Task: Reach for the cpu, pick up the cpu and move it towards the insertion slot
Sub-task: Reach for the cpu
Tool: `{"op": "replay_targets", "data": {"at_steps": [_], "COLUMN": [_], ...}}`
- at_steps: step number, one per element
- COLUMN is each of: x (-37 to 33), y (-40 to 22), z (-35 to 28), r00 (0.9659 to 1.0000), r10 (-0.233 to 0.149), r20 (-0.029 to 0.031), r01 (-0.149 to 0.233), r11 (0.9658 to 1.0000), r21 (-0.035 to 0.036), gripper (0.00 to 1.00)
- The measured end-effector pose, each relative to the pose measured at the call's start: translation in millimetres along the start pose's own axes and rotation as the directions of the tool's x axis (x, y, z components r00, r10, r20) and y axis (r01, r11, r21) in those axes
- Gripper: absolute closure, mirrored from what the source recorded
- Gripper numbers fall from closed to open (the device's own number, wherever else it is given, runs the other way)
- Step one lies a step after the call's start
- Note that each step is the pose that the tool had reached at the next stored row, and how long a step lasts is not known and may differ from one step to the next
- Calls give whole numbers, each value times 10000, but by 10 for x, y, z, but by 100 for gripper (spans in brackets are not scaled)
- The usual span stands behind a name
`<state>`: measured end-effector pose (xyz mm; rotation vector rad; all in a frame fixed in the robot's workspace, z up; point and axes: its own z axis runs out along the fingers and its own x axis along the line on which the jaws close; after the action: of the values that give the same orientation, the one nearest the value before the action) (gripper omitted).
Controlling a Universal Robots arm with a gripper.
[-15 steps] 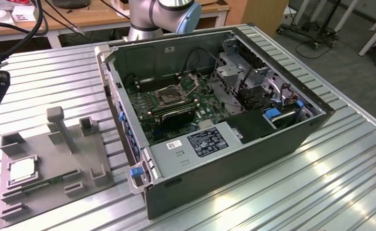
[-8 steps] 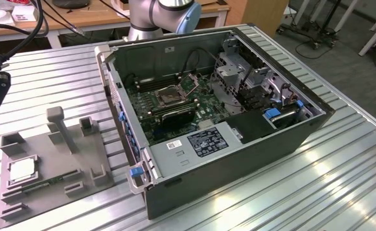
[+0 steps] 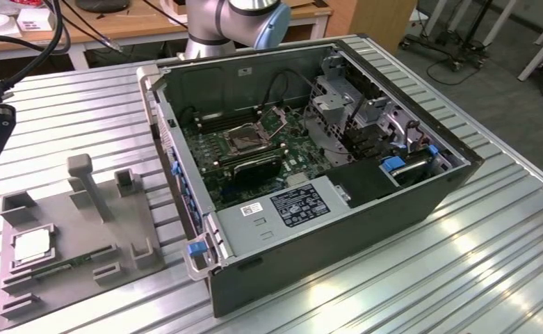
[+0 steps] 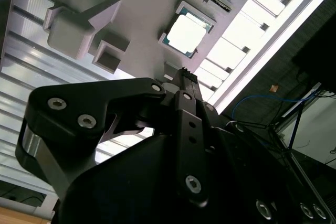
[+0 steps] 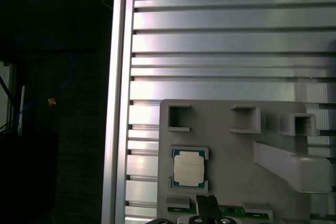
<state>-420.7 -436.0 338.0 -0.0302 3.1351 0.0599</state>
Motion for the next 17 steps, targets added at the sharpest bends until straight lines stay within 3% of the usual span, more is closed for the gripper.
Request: {"op": "replay_targets", "data": {"at_steps": [17], "x": [0], "y": [-1], "z": [35], "r00": [10000], "r10": [0], "r20": [1], "r01": [0], "r11": [10000], "r21": [-1], "gripper": [90]}}
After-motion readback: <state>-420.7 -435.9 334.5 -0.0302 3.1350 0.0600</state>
